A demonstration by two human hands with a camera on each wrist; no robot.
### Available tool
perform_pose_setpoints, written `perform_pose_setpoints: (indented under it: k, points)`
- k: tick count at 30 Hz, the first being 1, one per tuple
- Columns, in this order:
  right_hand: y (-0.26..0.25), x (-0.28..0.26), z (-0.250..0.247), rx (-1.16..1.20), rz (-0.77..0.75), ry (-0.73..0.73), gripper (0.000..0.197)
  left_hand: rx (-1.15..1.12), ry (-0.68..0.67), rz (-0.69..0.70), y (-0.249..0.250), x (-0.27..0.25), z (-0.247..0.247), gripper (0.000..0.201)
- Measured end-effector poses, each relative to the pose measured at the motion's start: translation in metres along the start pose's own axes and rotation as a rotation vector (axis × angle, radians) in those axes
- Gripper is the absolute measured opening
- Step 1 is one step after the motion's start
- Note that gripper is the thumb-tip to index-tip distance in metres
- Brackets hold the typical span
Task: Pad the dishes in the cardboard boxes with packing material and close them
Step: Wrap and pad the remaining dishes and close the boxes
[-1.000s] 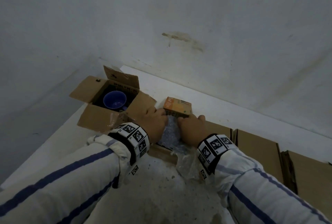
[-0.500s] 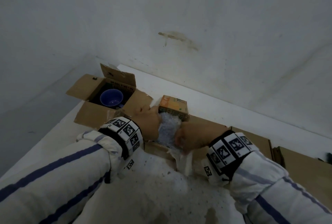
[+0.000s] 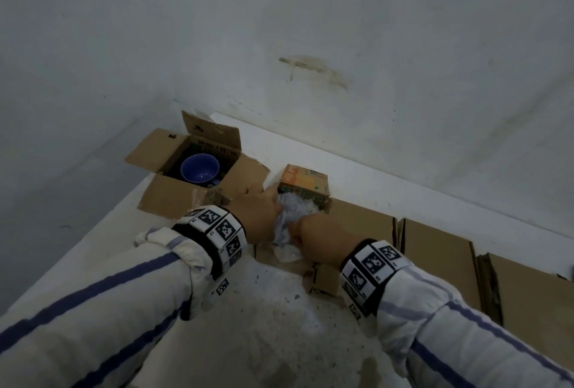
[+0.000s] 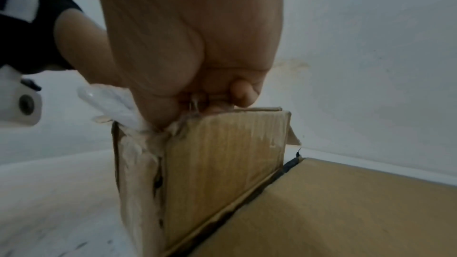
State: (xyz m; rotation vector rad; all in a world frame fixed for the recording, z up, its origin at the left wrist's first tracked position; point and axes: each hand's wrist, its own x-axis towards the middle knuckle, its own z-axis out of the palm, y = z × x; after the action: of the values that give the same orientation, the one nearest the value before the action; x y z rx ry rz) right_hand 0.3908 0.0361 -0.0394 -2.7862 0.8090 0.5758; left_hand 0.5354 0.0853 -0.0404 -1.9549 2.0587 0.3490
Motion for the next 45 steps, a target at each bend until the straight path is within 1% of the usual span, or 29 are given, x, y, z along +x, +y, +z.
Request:
perform_pose_setpoints:
  k: [2, 3, 4, 6, 7, 8, 12, 14, 16, 18, 20, 21, 24, 26, 27, 28, 29, 31, 32, 33, 35, 38, 40, 45]
  points:
    - [0.001, -0.003, -0.003, -0.048, -0.013, -0.024, 0.022, 0.025, -0.008, 0.010, 0.000, -0.003, -0.001, 0.053]
    - [0.003, -0.004, -0.009, -0.012, -0.008, -0.042, 0.024, 0.013, -0.027, 0.004, -0.001, -0.004, -0.002, 0.055]
    - [0.004, -0.006, -0.016, 0.065, 0.003, -0.092, 0.024, -0.011, -0.052, -0.007, -0.002, -0.005, -0.004, 0.056]
    - [0.005, -0.007, -0.026, 0.167, 0.002, -0.248, 0.025, -0.058, -0.093, -0.019, -0.003, -0.005, -0.005, 0.059]
    - [0.005, -0.006, -0.027, 0.145, -0.007, -0.314, 0.027, -0.072, -0.108, -0.016, -0.003, -0.005, -0.007, 0.061]
    - [0.005, -0.002, -0.025, 0.118, -0.004, -0.336, 0.027, -0.073, -0.113, -0.010, -0.002, -0.004, -0.008, 0.062]
    - [0.004, 0.010, -0.012, 0.094, 0.072, -0.218, 0.017, -0.032, -0.057, 0.004, -0.001, -0.001, -0.007, 0.052]
    - [-0.005, 0.011, -0.009, 0.018, 0.070, -0.190, 0.016, -0.030, -0.027, -0.007, 0.002, 0.000, -0.003, 0.054]
    - [-0.011, 0.011, -0.006, -0.036, 0.049, -0.174, 0.025, -0.009, 0.017, -0.017, 0.004, 0.000, 0.002, 0.053]
    - [-0.010, 0.009, -0.012, 0.029, -0.019, -0.202, 0.025, -0.002, 0.085, -0.031, 0.005, -0.002, 0.006, 0.044]
    - [-0.004, 0.008, -0.020, 0.072, -0.086, -0.274, 0.015, 0.034, 0.119, -0.021, 0.004, -0.004, 0.007, 0.041]
    - [-0.003, 0.008, -0.023, 0.056, -0.093, -0.320, 0.013, 0.061, 0.112, -0.013, 0.004, -0.004, 0.007, 0.042]
    - [-0.007, 0.007, -0.016, -0.044, -0.062, -0.444, 0.021, 0.117, 0.076, -0.009, 0.004, -0.003, 0.006, 0.043]
    - [-0.006, 0.008, -0.013, -0.031, -0.030, -0.474, 0.026, 0.143, 0.049, -0.003, 0.005, -0.003, 0.003, 0.041]
    - [-0.003, 0.007, -0.016, 0.032, -0.008, -0.452, 0.027, 0.153, 0.035, 0.008, 0.004, -0.002, 0.000, 0.038]
    - [0.002, 0.007, -0.021, 0.097, 0.010, -0.398, 0.027, 0.157, 0.017, 0.019, 0.003, -0.001, -0.004, 0.036]
    - [0.008, 0.008, -0.026, 0.126, 0.031, -0.309, 0.026, 0.148, -0.001, 0.025, 0.001, 0.000, -0.007, 0.037]
    - [0.020, 0.011, -0.032, 0.052, 0.105, -0.107, 0.031, 0.110, -0.019, 0.010, -0.002, 0.005, -0.010, 0.052]
    - [0.024, 0.013, -0.031, -0.006, 0.141, -0.062, 0.035, 0.104, -0.019, 0.005, -0.003, 0.008, -0.009, 0.059]
    - [0.025, 0.015, -0.027, -0.061, 0.156, -0.075, 0.039, 0.112, -0.010, 0.007, -0.002, 0.010, -0.006, 0.062]
    - [0.024, 0.019, -0.018, -0.137, 0.143, -0.145, 0.049, 0.138, -0.005, 0.020, -0.001, 0.013, 0.000, 0.058]
    - [0.019, 0.021, -0.007, -0.187, 0.129, -0.133, 0.062, 0.118, -0.016, 0.041, -0.003, 0.018, 0.007, 0.060]
    - [0.018, 0.020, -0.005, -0.214, 0.132, -0.129, 0.066, 0.090, -0.022, 0.015, -0.004, 0.020, 0.011, 0.065]
    - [0.020, 0.018, -0.016, -0.134, 0.156, -0.166, 0.073, 0.059, -0.030, 0.021, -0.005, 0.022, 0.009, 0.076]
